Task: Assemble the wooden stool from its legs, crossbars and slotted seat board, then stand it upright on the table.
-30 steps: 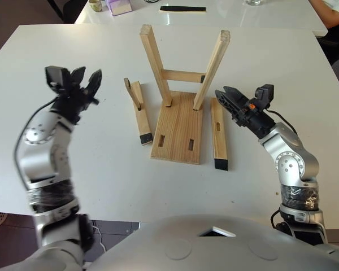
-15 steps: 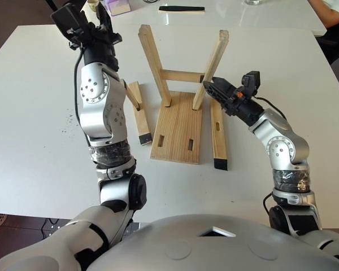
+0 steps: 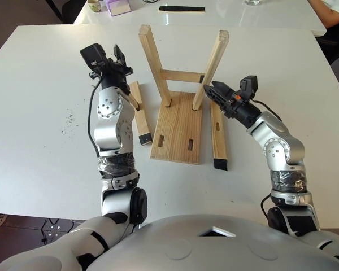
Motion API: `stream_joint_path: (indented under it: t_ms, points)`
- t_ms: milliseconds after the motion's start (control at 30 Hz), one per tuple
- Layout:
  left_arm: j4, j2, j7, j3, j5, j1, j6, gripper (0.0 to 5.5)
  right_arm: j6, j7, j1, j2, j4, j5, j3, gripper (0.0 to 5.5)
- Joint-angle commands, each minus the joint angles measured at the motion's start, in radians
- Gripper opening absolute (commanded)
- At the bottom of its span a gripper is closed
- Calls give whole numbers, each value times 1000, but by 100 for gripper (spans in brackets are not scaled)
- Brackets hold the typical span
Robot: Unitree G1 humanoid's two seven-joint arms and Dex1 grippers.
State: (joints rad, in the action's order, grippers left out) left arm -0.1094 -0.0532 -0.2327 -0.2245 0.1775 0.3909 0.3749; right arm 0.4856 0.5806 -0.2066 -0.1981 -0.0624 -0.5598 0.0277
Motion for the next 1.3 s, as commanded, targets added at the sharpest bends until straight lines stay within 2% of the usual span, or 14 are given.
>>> stream_joint_path:
  t_ms: [33,200,400,500,600,767,867,967,1100,1300]
  points:
    - [104,-22,7,2,9,-32,17,233,-2,4,-24,-4,17,12,-3,231]
    - [59,-16,2,-26,23,16,-67,233,3,12,-24,-7,11,11,1,231]
    - [-214,42,-67,-19,-59,64,-64,233,8,14,-13,-9,4,9,2,231]
    - [-328,44,-122,-52,-84,22,43,233,8,5,14,-8,-16,11,4,231]
    - [-456,-10,-174,-112,-67,-139,285,233,15,-4,34,-9,-38,5,9,231]
    - [-633,-63,-119,-52,-35,-403,500,233,16,12,40,-28,-30,17,6,231]
    - [-602,-69,-53,7,30,-421,633,255,17,-1,74,-26,-50,21,3,231]
    - [-530,-47,11,79,71,-390,744,306,18,-2,78,-28,-47,30,-10,231]
    - [-484,-61,-2,84,63,-364,784,365,20,8,41,-42,-16,34,-6,231]
    - [-424,-38,-8,92,46,-321,795,368,8,19,20,-47,11,41,-11,231]
